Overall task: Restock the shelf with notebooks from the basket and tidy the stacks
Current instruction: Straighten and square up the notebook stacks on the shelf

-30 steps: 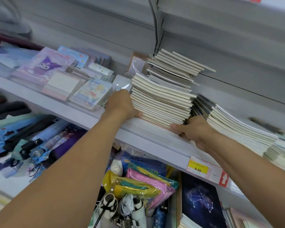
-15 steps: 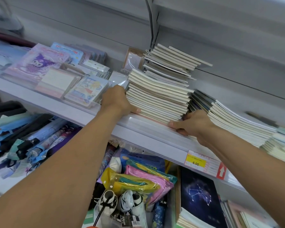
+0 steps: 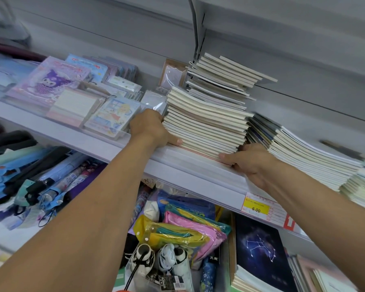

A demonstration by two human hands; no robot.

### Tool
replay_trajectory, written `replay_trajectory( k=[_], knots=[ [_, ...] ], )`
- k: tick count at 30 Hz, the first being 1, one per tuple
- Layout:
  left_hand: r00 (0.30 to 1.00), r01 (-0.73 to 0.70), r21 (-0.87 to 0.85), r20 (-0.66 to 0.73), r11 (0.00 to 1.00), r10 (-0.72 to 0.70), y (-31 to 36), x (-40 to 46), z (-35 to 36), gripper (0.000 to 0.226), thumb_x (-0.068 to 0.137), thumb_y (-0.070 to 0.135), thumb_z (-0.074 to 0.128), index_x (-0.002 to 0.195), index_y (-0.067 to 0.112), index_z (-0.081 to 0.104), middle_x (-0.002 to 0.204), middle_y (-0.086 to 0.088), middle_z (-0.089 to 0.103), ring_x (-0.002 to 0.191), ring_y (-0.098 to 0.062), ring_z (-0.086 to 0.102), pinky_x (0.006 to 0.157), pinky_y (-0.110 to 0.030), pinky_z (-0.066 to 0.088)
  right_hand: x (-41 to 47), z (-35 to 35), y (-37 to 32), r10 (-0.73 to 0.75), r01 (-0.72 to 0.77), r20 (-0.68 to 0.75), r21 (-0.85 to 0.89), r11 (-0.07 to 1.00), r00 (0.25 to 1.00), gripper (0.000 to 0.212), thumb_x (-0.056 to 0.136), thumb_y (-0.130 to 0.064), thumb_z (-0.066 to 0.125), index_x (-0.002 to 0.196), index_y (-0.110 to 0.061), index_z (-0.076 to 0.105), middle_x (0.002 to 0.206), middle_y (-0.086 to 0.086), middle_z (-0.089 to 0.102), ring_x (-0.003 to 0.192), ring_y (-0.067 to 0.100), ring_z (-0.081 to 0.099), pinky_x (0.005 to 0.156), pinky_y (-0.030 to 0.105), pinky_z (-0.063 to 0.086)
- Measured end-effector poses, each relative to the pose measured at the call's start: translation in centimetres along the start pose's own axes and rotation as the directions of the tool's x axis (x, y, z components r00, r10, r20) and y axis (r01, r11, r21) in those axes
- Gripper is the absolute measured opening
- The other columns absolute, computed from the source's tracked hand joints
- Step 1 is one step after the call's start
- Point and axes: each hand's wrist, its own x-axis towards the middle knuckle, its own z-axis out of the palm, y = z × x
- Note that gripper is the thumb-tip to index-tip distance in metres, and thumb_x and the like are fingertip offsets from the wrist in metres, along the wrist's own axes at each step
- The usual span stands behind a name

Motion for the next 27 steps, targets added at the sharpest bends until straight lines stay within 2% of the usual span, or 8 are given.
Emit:
replay_trajectory(
  k=[4, 6, 8, 10, 15, 18, 21, 27],
  knots=[
    [0.999, 0.026, -0.046, 0.037, 0.999, -0.024, -0.2, 0.1, -0.9, 0.057, 0.04, 0.039, 0.097, 0.081, 0.014, 0.067, 0.096, 0.001, 0.069, 0.095, -0.019, 0.063, 0.09, -0.034, 0.054, -0.6, -0.5, -0.2, -0.006, 0.005, 0.045, 0.007, 1.0, 0.999, 0.025, 0.076, -0.003, 0.082, 0.092, -0.001, 0.064, 0.101, 0.014, 0.07, 0.105, 0.031, 0.067, 0.099, 0.047, 0.054],
    [0.999, 0.022, -0.053, 0.042, 0.998, -0.02, -0.3, 0.1, -1.1, 0.063, 0.036, 0.04, 0.098, 0.087, 0.013, 0.072, 0.094, 0.002, 0.072, 0.093, -0.018, 0.065, 0.089, -0.036, 0.055, -1.0, -0.9, -0.3, -0.006, 0.005, 0.039, 0.025, 1.0, 0.999, 0.034, 0.078, 0.001, 0.079, 0.106, 0.008, 0.06, 0.091, 0.011, 0.065, 0.097, 0.027, 0.066, 0.089, 0.037, 0.059],
    [0.999, 0.019, -0.05, 0.031, 0.999, -0.017, -0.4, 0.0, -1.1, 0.065, 0.038, 0.04, 0.097, 0.093, 0.014, 0.073, 0.097, 0.003, 0.071, 0.094, -0.017, 0.065, 0.09, -0.036, 0.054, -1.5, -1.1, -0.4, -0.016, 0.014, 0.035, 0.073, 0.997, 0.999, 0.054, 0.078, 0.004, 0.077, 0.123, 0.017, 0.052, 0.1, 0.014, 0.065, 0.09, 0.024, 0.064, 0.067, 0.022, 0.06],
    [0.999, 0.032, -0.048, 0.02, 0.998, -0.031, -0.4, -0.1, -1.0, 0.067, 0.041, 0.038, 0.097, 0.098, 0.013, 0.072, 0.101, 0.003, 0.07, 0.096, -0.016, 0.063, 0.091, -0.034, 0.053, -1.7, -1.1, -0.3, -0.019, 0.018, 0.029, 0.06, 0.998, 0.999, 0.05, 0.077, 0.004, 0.078, 0.118, 0.018, 0.053, 0.108, 0.018, 0.064, 0.091, 0.024, 0.063, 0.059, 0.019, 0.057],
    [0.999, -0.006, 0.022, -0.048, 1.0, 0.007, -0.1, -0.4, -0.5, 0.071, 0.049, 0.045, 0.093, 0.109, 0.014, 0.07, 0.107, -0.001, 0.069, 0.089, -0.015, 0.056, 0.08, -0.024, 0.046, -1.1, -0.8, 0.2, -0.057, 0.059, -0.051, 0.034, 0.998, 0.997, 0.028, 0.071, -0.005, 0.086, 0.087, 0.003, 0.065, 0.085, 0.009, 0.063, 0.093, 0.03, 0.068, 0.08, 0.04, 0.062],
    [0.998, -0.023, 0.033, -0.066, 0.999, 0.026, -0.1, -0.5, -0.1, 0.074, 0.05, 0.045, 0.092, 0.111, 0.012, 0.069, 0.114, -0.004, 0.068, 0.101, -0.02, 0.059, 0.078, -0.021, 0.041, -0.6, -0.6, 0.5, -0.082, 0.084, -0.089, 0.015, 0.996, 0.993, 0.027, 0.069, -0.01, 0.089, 0.069, -0.008, 0.062, 0.083, 0.008, 0.065, 0.1, 0.038, 0.07, 0.09, 0.049, 0.058],
    [0.998, -0.043, 0.111, -0.044, 0.993, 0.048, 0.3, -0.4, -0.3, 0.069, 0.055, 0.046, 0.091, 0.108, 0.009, 0.068, 0.112, -0.007, 0.067, 0.107, -0.025, 0.059, 0.081, -0.026, 0.044, -0.3, -0.8, 0.8, -0.1, 0.094, -0.077, -0.085, 0.992, 0.992, 0.027, 0.067, -0.017, 0.092, 0.071, -0.007, 0.067, 0.088, 0.015, 0.072, 0.096, 0.037, 0.072, 0.088, 0.051, 0.058],
    [0.99, -0.119, 0.293, 0.106, 0.949, 0.091, 1.2, 0.0, -0.8, 0.072, 0.055, 0.04, 0.092, 0.11, 0.007, 0.061, 0.109, -0.007, 0.067, 0.104, -0.027, 0.062, 0.078, -0.03, 0.045, -0.5, -0.9, -0.1, -0.131, 0.116, -0.005, -0.441, 0.89, 0.991, 0.053, 0.055, -0.024, 0.098, 0.092, 0.001, 0.069, 0.098, 0.018, 0.072, 0.093, 0.032, 0.07, 0.085, 0.051, 0.059]
  ],
)
